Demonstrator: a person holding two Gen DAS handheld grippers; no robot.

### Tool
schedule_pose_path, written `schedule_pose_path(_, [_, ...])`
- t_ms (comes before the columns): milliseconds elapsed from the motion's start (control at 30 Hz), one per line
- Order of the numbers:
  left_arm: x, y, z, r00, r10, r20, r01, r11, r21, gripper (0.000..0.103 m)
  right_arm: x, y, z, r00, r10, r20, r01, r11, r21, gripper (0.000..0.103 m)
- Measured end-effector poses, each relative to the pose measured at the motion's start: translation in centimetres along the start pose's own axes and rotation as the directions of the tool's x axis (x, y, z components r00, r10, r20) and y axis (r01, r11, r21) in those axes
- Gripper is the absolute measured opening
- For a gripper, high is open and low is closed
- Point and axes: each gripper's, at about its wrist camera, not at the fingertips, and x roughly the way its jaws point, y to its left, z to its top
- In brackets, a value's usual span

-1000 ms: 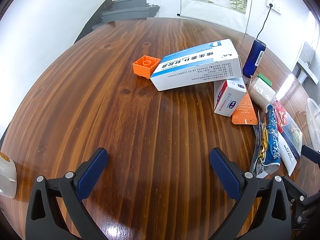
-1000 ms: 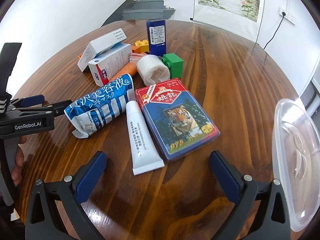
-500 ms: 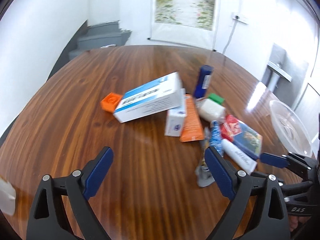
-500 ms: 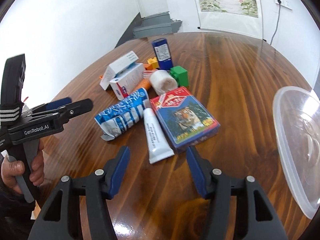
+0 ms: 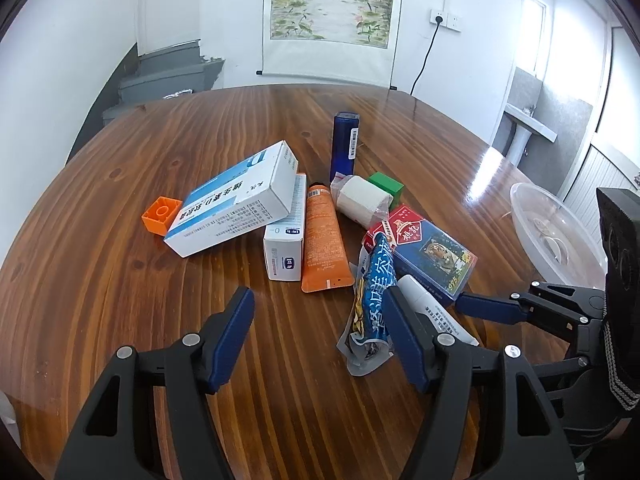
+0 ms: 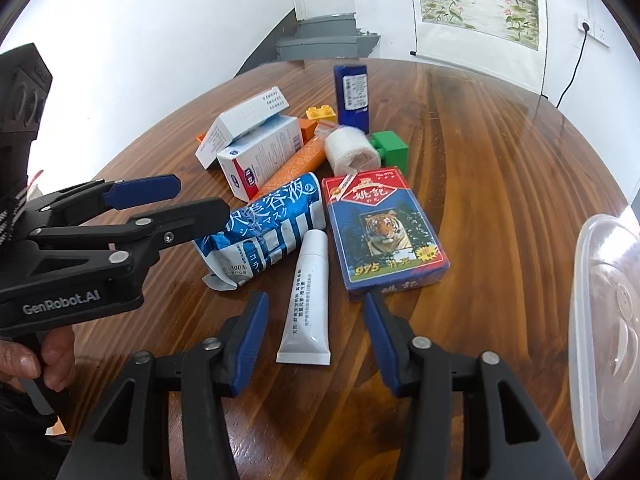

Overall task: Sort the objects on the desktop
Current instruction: 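Grasp the blue-and-white snack bag with the left tool while the right tool grasps the white tube, then carry the snack bag and white tube over the clear plastic bowl with both tools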

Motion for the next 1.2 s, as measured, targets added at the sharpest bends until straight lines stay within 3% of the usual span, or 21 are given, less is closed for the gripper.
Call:
schedule_pose_path(200, [-0.1,0.1,-0.1,1.000,-0.014,0.004,0.014,1.000,0.004,0.070,0.4,0.9,0.0,0.999,-0.049,-0.013,0.049,0.997,-0.052,0.041])
schedule_pose_path(333, [-0.5,-0.7,0.1,0.999,-0.031,0.011,0.031,0.999,0.030,0.070,0.5,0.9,-0.1,0.996,-0.093,-0.014,0.092,0.994,-0.066,0.027])
schedule_pose_path(733, [2.2,-2.7,0.5,0.999,-0.027,-0.039,0.031,0.995,0.091,0.070,-2.3,-1.3,-1.7,0.998,-0.019,0.060,0.015,0.998,0.063,0.026])
schedule_pose_path(800, [2.7,-2.9,0.4,0.998,-0.024,-0.054,0.029,0.995,0.095,0.066,-2.9,-1.7,-2.0,0.997,-0.010,0.079,0.003,0.996,0.086,0.026])
schedule_pose_path(933, [4.0,-3.1,0.1,0.995,-0.033,-0.093,0.042,0.995,0.090,0.045,-3.7,-1.9,-2.5,0.996,0.006,0.092,-0.016,0.994,0.106,0.026])
schedule_pose_path(1200, [4.5,-2.9,-0.1,0.991,-0.071,-0.111,0.080,0.994,0.077,0.032,-3.1,-2.3,-2.5,0.999,-0.021,0.045,0.016,0.995,0.097,0.026])
